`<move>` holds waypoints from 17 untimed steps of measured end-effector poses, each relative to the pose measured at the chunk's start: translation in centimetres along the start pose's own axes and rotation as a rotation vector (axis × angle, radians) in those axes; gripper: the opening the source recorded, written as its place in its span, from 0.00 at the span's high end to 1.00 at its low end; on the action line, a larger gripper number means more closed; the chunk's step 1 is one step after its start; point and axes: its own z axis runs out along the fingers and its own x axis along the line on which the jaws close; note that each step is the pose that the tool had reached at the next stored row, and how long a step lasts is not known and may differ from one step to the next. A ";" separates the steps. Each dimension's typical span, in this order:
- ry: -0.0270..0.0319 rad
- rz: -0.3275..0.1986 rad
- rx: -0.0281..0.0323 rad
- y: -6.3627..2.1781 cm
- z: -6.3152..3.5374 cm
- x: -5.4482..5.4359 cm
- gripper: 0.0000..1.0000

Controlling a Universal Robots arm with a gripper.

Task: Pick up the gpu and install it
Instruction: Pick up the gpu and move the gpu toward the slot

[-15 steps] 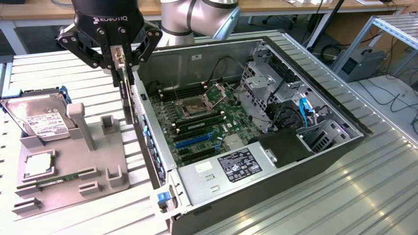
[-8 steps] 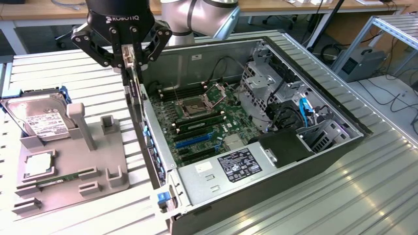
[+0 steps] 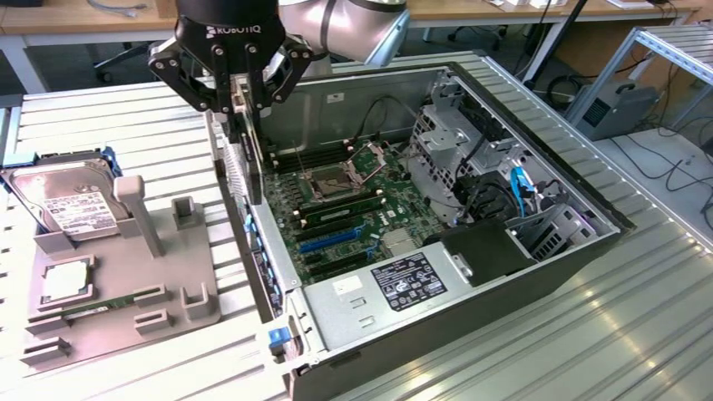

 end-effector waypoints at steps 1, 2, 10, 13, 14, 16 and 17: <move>0.0000 0.000 0.0002 0.01 0.00 -0.1 0.73; 0.0000 0.000 0.0006 0.03 0.01 -0.4 0.73; -0.0001 0.000 0.0017 0.08 0.03 -1.1 0.73; -0.0001 0.000 0.0017 0.09 0.03 -1.1 0.73; -0.0002 0.000 0.0017 0.09 0.04 -1.2 0.73; -0.0001 0.000 0.0018 0.09 0.03 -1.2 0.73; -0.0001 0.000 0.0018 0.10 0.04 -1.3 0.73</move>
